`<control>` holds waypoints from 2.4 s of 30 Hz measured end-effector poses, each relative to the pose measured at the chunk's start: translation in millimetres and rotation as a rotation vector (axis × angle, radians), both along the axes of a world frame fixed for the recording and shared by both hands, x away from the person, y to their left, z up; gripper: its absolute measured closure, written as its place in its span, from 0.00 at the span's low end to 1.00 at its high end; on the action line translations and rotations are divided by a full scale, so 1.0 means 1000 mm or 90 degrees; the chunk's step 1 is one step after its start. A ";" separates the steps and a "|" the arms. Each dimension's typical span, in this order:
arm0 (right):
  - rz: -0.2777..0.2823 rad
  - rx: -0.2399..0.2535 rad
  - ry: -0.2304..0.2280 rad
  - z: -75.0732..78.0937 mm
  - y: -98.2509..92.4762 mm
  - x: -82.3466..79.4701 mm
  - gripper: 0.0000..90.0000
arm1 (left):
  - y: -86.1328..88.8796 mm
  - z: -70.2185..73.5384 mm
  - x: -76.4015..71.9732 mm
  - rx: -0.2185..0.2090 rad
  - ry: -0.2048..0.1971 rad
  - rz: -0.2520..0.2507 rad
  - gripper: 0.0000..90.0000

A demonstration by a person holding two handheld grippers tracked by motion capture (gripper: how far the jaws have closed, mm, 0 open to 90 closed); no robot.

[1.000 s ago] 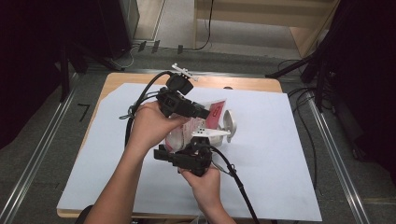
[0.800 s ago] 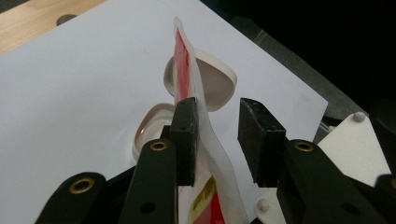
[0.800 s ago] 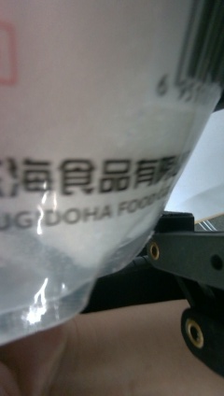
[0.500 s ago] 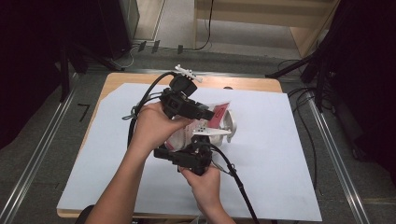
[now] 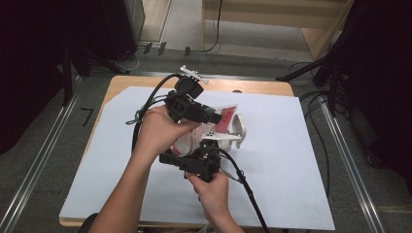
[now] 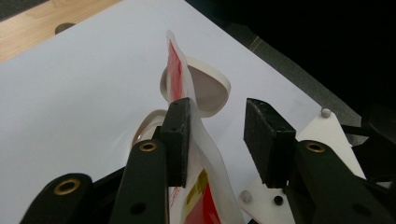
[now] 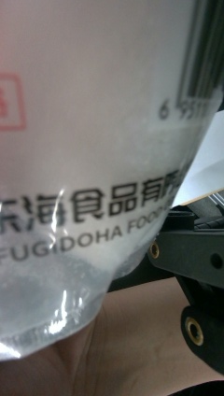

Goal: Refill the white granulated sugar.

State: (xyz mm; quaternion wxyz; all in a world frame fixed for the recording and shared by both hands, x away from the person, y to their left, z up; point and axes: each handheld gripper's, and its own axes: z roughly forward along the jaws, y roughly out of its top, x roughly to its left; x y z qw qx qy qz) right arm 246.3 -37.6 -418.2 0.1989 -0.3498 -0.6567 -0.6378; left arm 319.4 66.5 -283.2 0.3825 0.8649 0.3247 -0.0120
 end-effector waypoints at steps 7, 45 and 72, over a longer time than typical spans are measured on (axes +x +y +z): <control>0.006 0.002 -0.006 0.001 0.002 0.000 0.70 | 0.000 0.003 -0.003 0.003 -0.007 -0.001 0.69; 0.015 -0.025 -0.037 -0.003 0.024 0.000 0.69 | 0.024 0.001 -0.008 0.019 -0.003 0.009 0.74; -0.013 -0.127 -0.103 -0.022 0.039 -0.009 0.67 | 0.046 -0.010 -0.009 0.072 0.032 -0.034 0.84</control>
